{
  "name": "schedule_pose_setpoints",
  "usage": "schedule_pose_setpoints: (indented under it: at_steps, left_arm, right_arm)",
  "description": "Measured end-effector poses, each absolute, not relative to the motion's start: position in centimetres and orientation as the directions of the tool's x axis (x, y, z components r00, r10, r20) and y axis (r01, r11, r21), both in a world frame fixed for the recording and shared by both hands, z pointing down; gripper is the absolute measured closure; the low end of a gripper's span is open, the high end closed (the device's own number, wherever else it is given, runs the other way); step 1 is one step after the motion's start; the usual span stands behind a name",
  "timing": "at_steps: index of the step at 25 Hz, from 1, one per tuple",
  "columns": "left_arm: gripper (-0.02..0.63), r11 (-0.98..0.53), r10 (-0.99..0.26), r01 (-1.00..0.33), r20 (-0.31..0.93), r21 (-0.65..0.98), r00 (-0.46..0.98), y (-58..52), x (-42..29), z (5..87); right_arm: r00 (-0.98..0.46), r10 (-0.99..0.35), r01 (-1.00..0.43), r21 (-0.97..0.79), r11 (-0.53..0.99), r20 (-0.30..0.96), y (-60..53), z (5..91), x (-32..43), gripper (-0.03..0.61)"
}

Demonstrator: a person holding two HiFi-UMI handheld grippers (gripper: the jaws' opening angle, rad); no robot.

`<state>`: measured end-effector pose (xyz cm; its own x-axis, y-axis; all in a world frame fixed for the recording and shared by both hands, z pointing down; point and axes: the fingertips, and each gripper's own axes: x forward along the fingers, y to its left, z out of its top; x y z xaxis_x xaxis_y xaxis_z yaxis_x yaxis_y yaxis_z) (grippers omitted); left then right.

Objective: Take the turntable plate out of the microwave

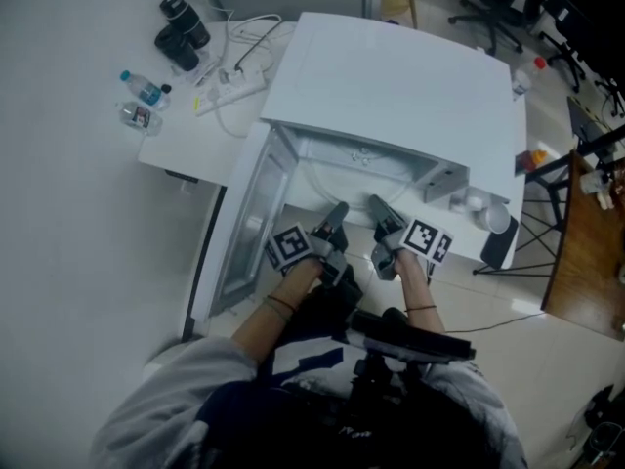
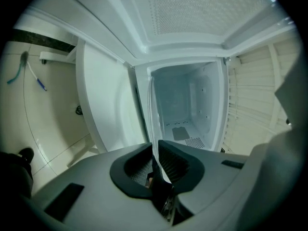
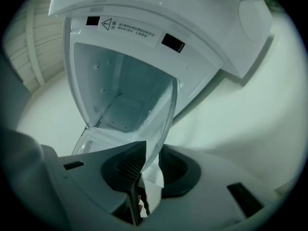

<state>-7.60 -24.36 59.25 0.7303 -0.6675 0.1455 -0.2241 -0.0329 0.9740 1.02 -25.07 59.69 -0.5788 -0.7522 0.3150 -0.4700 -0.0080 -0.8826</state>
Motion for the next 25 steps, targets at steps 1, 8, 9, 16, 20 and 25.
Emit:
schedule_pose_setpoints:
  at_steps: [1, 8, 9, 16, 20, 25]
  left_arm:
    - [0.575, -0.051, -0.663, -0.235, 0.143, 0.971, 0.735, -24.4, -7.6, 59.3]
    - [0.528, -0.064, -0.737, -0.187, 0.080, 0.980, 0.671, -28.3, -9.2, 59.5]
    - [0.526, -0.074, -0.743, -0.173, 0.062, 0.982, 0.667, -29.2, -9.3, 59.4]
    - [0.525, -0.198, -0.686, 0.004, -0.142, 0.980, 0.713, -32.8, -6.6, 57.3]
    - [0.583, -0.236, -0.664, -0.049, -0.124, 0.971, 0.737, -32.6, -6.0, 57.2]
    - [0.581, -0.195, -0.682, -0.251, 0.052, 0.948, 0.730, -31.1, -7.7, 59.2]
  right_arm:
    - [-0.579, -0.752, -0.472, -0.881, -0.006, 0.316, -25.0, 59.7, 1.0, 0.514]
    - [-0.579, -0.754, -0.471, -0.882, -0.001, 0.310, -24.5, 59.1, 0.8, 0.512]
    - [-0.580, -0.753, -0.475, -0.880, 0.002, 0.312, -24.5, 59.1, 0.7, 0.512]
    - [-0.579, -0.747, -0.498, -0.867, 0.008, 0.326, -24.5, 59.0, 0.6, 0.508]
    - [-0.575, -0.749, -0.529, -0.848, 0.033, 0.330, -24.3, 58.7, 0.6, 0.492]
    - [-0.593, -0.734, -0.537, -0.842, 0.053, 0.332, -23.2, 58.6, 0.2, 0.476]
